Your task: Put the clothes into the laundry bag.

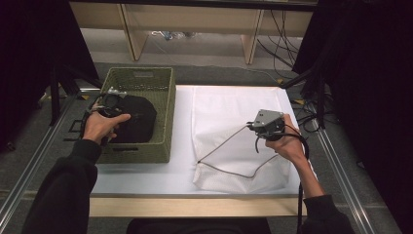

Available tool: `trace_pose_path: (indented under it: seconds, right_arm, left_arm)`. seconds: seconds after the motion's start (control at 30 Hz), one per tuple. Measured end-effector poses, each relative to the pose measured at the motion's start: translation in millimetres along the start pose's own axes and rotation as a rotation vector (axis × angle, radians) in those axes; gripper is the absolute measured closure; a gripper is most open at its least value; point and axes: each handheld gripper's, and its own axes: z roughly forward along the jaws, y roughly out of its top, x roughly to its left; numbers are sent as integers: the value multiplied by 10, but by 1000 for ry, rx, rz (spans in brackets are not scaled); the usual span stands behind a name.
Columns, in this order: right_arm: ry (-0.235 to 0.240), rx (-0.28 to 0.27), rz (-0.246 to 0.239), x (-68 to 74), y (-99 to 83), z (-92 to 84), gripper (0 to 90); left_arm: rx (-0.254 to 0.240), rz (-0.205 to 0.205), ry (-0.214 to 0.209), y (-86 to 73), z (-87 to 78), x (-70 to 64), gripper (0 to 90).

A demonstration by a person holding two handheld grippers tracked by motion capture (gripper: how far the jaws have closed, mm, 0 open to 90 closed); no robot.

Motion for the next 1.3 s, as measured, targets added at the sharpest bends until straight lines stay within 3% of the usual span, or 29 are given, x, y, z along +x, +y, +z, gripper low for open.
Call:
trace_pose_path:
  seconds: [0.13,0.27,0.3,0.37,0.4,0.47,0.6,0.73,0.8,0.87,0.97,1.0,1.07,1.1,1.23,1.27,1.3]
  right_arm:
    - [-2,-4,-11,-4,7,3,889]
    - [0,-5,-7,-4,4,5,887]
    - [-2,-12,-26,-20,5,10,887]
    - [-1,-5,-4,-3,4,2,887]
    - [-1,-4,-5,-2,6,1,886]
    - [-2,-3,-10,-3,8,6,886]
    - [8,-2,-27,-2,9,20,886]
    - [8,-2,-26,-1,9,21,886]
    - [7,-2,-28,1,10,18,886]
    - [1,-10,-30,-4,19,17,886]
    - [-1,-14,-31,-8,21,17,886]
    - [4,-9,-28,-3,18,19,886]
    - [1,-10,-30,-6,17,21,886]
    - [0,-10,-20,0,14,21,885]
    - [5,-12,-28,-2,19,10,884]
    - [6,-12,-27,-2,20,8,884]
    - [2,-7,-8,10,20,2,884]
  left_arm:
    - [20,-39,32,5,111,137,170]
    - [33,-59,3,9,187,213,170]
    - [52,-56,-18,0,245,210,170]
    - [71,-50,-18,-6,277,217,167]
    - [106,-22,3,-16,344,244,160]
    - [136,-6,-3,-30,407,269,155]
    - [143,-13,-22,-67,489,259,93]
    - [184,17,-30,-115,570,207,3]
    - [219,40,-31,-158,635,202,0]
    - [263,42,-14,-189,701,182,0]
    - [273,55,-1,-190,734,179,0]
    - [277,28,16,-199,768,177,0]
    - [289,33,27,-204,784,182,41]
    - [305,13,33,-218,800,178,41]
    - [308,9,26,-211,769,229,325]
    - [310,8,15,-210,750,250,325]
    - [309,6,15,-204,739,258,391]
